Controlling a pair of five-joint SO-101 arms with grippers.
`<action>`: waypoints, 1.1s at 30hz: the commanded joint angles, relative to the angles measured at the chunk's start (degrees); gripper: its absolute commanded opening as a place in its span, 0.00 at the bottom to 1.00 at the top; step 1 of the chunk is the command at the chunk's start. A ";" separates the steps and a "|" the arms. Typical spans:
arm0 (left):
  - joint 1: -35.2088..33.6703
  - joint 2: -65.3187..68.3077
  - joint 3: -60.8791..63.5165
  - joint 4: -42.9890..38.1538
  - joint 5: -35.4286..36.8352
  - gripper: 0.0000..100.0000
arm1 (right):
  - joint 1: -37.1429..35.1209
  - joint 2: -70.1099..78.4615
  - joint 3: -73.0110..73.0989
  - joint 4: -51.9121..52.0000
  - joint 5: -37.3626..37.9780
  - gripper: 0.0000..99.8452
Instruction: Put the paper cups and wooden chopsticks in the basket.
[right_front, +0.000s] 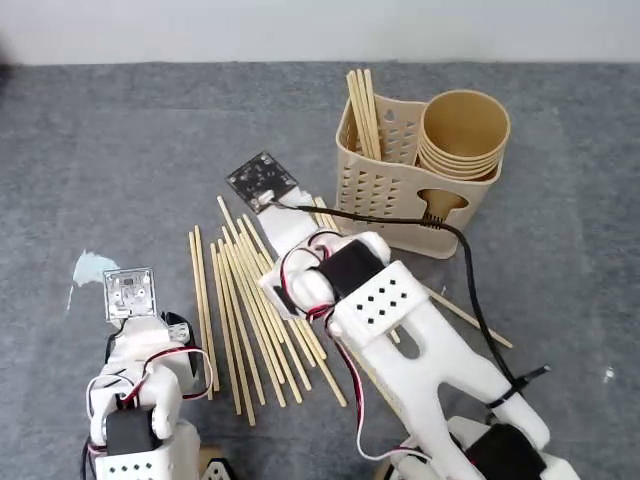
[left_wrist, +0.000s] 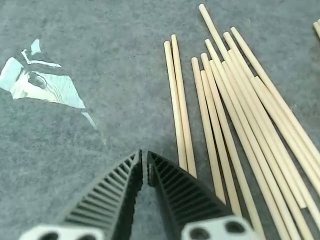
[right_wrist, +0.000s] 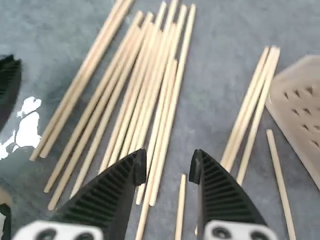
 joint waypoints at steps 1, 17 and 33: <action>0.00 -1.05 -3.74 0.18 0.62 0.01 | -1.98 -2.68 -3.34 -1.36 -0.18 0.15; -0.09 -1.05 -3.74 0.18 0.62 0.01 | -2.51 -10.59 -3.87 2.77 -0.09 0.15; -0.09 -1.05 -3.47 0.18 0.44 0.01 | -2.33 -27.03 -2.29 2.68 0.00 0.15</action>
